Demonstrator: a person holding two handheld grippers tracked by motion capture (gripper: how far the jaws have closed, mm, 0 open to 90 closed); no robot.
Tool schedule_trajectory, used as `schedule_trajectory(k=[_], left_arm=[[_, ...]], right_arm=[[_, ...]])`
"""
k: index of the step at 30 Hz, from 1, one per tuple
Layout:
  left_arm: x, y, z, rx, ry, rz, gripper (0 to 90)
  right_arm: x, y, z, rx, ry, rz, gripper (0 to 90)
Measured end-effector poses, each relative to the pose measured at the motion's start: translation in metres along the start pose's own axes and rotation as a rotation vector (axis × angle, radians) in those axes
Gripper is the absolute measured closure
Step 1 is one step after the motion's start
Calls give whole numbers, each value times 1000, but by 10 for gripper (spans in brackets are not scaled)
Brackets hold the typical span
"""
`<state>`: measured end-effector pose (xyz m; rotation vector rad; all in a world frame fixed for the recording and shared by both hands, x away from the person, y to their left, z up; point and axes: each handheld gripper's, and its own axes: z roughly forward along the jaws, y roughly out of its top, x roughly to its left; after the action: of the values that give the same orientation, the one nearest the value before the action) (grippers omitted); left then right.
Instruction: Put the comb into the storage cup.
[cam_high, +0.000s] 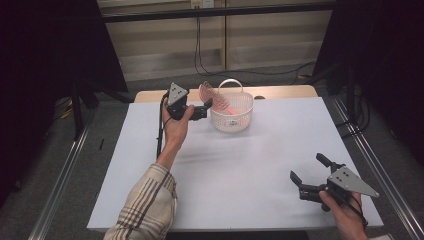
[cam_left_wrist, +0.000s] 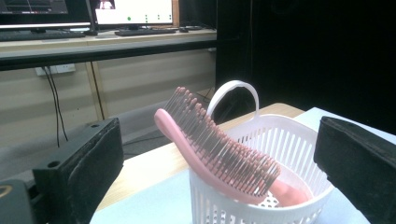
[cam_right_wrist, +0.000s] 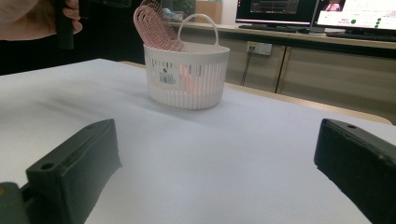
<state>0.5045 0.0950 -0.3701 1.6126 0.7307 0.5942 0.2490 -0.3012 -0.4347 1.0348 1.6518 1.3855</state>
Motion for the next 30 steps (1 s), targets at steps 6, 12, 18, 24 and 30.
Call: schedule_trajectory(k=[6, 12, 18, 24, 30], left_arm=[[-1, -3, -10, -6, 8, 7, 16], [-2, -9, -25, 2, 18, 19, 21], [0, -16, -38, 5, 29, 6, 22], [1, -17, -51, -14, 32, -4, 22], [-1, -17, -61, -23, 30, -13, 22]], right_arm=[[0, 0, 1, 3, -1, -2, 0], [0, 0, 1, 4, -5, -3, 0], [1, 0, 1, 1, -5, -1, 0], [1, 0, 1, 0, -7, -2, 0], [1, 1, 1, -1, -10, -4, 0]])
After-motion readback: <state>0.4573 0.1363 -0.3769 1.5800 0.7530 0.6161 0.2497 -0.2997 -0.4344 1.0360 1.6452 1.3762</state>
